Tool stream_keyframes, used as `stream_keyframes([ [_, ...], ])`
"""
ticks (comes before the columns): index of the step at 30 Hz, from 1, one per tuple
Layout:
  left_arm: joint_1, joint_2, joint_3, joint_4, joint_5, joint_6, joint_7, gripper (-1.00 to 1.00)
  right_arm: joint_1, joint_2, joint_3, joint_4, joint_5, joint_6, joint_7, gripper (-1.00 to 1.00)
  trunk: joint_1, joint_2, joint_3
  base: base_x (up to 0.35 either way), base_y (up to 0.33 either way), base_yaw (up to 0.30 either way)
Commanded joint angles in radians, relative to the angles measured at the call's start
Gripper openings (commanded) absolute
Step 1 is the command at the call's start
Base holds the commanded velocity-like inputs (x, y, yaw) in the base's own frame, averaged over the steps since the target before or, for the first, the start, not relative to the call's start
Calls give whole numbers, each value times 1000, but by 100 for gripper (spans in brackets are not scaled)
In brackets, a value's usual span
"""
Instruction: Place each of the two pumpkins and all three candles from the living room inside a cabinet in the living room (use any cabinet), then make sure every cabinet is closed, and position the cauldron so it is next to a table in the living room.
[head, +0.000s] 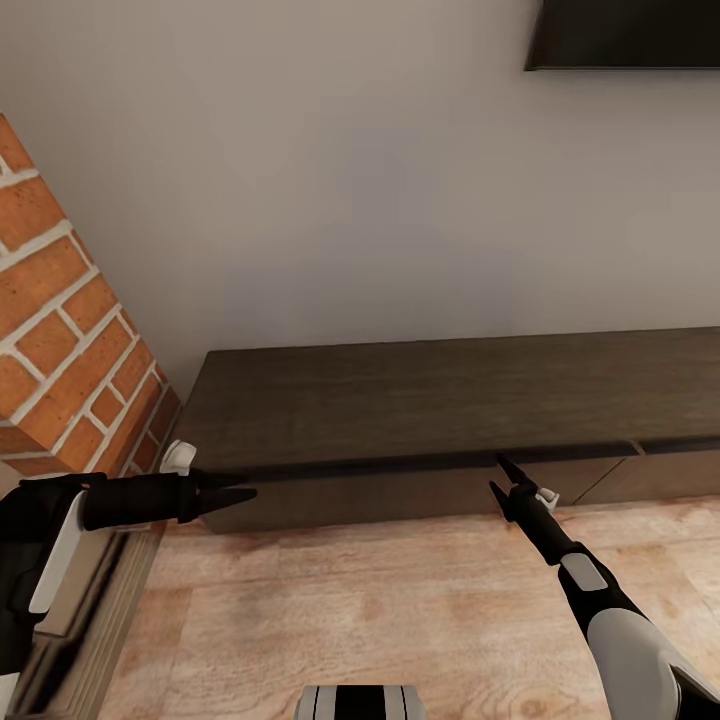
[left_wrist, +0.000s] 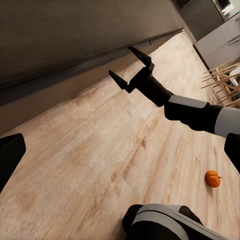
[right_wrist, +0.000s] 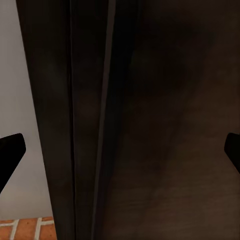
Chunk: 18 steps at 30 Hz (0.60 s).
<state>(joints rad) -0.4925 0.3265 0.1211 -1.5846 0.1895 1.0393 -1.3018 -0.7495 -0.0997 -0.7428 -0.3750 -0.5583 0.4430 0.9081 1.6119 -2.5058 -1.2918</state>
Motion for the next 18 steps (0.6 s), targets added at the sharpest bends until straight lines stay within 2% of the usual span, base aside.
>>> stream_keyframes([
  [1, 0, 0, 0, 0, 2, 8, -3, 100, -1, 0, -3, 1, -5, 8, 2, 100, 0, 0, -1, 0, 0, 0],
  [18, 0, 0, 0, 0, 2, 8, -24, 100, -1, 0, -2, 2, -5, 8, 0, 100, 0, 0, -1, 26, 6, 0],
])
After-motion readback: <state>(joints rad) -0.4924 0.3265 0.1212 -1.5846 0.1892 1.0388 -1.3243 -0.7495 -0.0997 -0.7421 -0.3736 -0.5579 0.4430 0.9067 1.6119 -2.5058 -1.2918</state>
